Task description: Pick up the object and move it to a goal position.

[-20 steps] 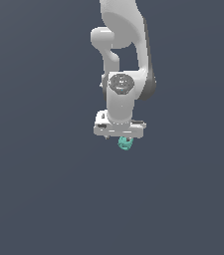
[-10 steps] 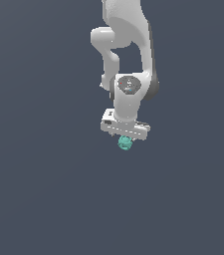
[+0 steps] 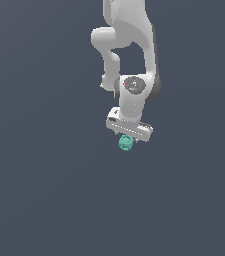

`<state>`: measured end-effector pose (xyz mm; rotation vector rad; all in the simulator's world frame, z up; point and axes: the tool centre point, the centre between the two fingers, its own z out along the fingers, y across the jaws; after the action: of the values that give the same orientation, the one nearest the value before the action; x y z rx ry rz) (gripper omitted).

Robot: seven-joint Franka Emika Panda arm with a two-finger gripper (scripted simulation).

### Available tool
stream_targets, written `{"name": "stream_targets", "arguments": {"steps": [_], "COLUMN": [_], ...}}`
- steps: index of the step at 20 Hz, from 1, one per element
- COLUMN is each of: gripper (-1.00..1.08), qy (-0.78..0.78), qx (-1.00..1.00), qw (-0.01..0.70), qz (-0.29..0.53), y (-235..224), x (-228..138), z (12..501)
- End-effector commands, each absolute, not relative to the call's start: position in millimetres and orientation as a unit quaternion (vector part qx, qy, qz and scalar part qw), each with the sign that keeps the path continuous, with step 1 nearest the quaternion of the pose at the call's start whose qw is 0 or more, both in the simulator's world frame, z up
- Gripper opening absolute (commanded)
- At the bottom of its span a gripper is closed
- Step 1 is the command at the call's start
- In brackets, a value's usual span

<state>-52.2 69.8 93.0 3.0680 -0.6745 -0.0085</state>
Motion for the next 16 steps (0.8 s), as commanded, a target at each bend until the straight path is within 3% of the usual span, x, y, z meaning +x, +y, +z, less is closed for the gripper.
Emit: {"name": "stream_targets", "arguments": {"steps": [1, 16], "gripper": [1.00, 1.00], "qy": [-0.226, -0.235], "qx": [0.974, 0.972], "qw": [0.000, 0.000], "qz": [-0.001, 0.000], "y": [72.0, 73.9], "x": [-54.4, -57.1], "z": [91.2, 68.7]}}
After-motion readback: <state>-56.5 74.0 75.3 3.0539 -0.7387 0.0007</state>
